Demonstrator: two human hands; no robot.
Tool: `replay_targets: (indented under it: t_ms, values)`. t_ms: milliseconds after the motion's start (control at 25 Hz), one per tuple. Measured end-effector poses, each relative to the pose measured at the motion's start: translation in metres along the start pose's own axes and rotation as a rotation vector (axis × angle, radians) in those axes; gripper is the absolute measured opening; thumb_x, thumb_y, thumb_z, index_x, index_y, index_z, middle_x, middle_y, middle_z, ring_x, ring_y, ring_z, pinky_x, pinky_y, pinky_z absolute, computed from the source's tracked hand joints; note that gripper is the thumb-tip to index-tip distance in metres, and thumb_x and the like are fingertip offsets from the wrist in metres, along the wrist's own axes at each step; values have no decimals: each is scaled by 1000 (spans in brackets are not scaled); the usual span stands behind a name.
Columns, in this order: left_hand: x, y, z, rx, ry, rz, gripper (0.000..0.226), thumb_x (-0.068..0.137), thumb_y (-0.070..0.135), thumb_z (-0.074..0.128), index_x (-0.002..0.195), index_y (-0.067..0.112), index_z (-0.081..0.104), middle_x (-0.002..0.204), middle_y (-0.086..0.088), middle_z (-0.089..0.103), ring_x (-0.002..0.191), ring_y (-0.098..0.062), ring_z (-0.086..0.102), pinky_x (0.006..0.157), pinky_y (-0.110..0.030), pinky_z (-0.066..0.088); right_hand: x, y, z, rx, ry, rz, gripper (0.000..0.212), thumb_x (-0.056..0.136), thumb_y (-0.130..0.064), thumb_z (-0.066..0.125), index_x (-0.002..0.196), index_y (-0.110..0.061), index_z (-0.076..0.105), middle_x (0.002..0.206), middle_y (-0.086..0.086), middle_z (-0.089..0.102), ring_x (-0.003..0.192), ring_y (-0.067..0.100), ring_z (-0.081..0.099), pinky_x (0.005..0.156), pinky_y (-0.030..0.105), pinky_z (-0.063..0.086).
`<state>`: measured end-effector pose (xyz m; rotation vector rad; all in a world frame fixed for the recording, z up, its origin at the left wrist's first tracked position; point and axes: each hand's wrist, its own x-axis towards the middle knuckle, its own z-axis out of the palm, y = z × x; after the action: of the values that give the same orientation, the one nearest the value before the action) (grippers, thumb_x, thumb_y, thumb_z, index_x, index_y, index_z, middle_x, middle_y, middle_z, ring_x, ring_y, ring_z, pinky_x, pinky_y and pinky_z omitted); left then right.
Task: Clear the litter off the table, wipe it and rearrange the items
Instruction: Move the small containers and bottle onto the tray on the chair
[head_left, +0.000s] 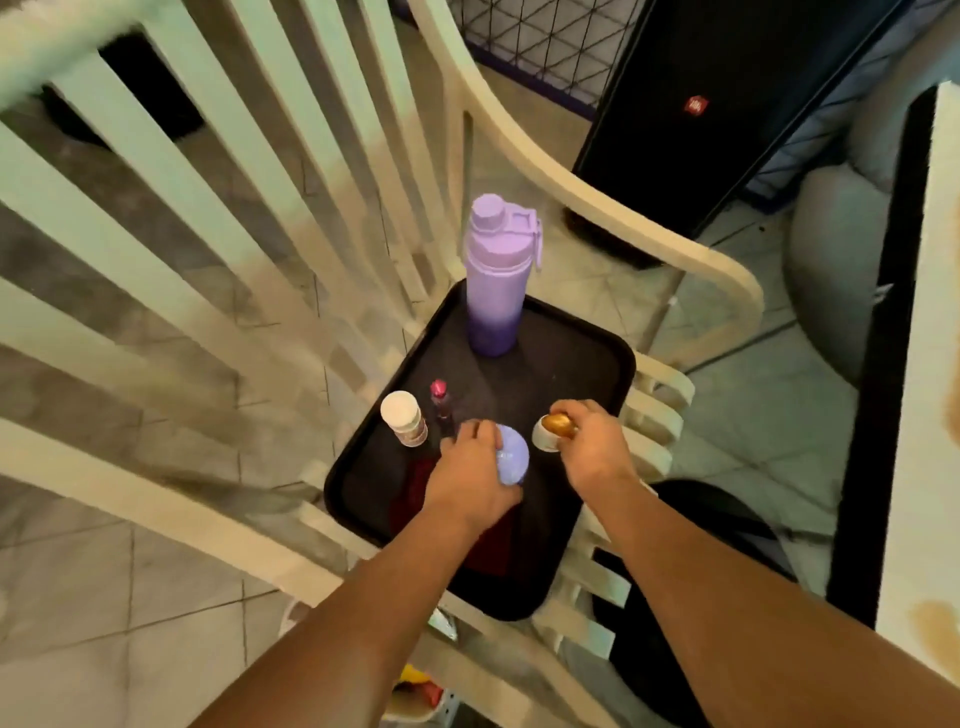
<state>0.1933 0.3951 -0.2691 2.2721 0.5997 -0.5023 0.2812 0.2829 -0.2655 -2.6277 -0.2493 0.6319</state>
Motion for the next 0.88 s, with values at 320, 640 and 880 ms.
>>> replay_targets:
  t_ms: [320,640,880]
  values:
    - [77,-1,30,124,72,21,70,80,27,65,137,13,29,142,-11,27,125,-37,34,98,-41,39,45,14,16,-21,202,34,45,86,2,52,126,-18,51,125,9,52,115,33,45,98,38,38]
    - [136,-5,50,-7,-10,-8,71,84,27,66,143,20,27,154,-11,3,139,-34,19,112,-42,27,74,28,33,180,144,82,40,88,-11,57,126,-22,56,127,11,56,118,28,49,98,26,34]
    - [88,-10,41,-41,103,5,61,86,15,57,141,20,32,153,-12,9,137,-37,23,112,-41,27,57,29,28,-56,119,114,70,86,-11,58,145,-27,23,148,4,31,129,30,34,104,32,31]
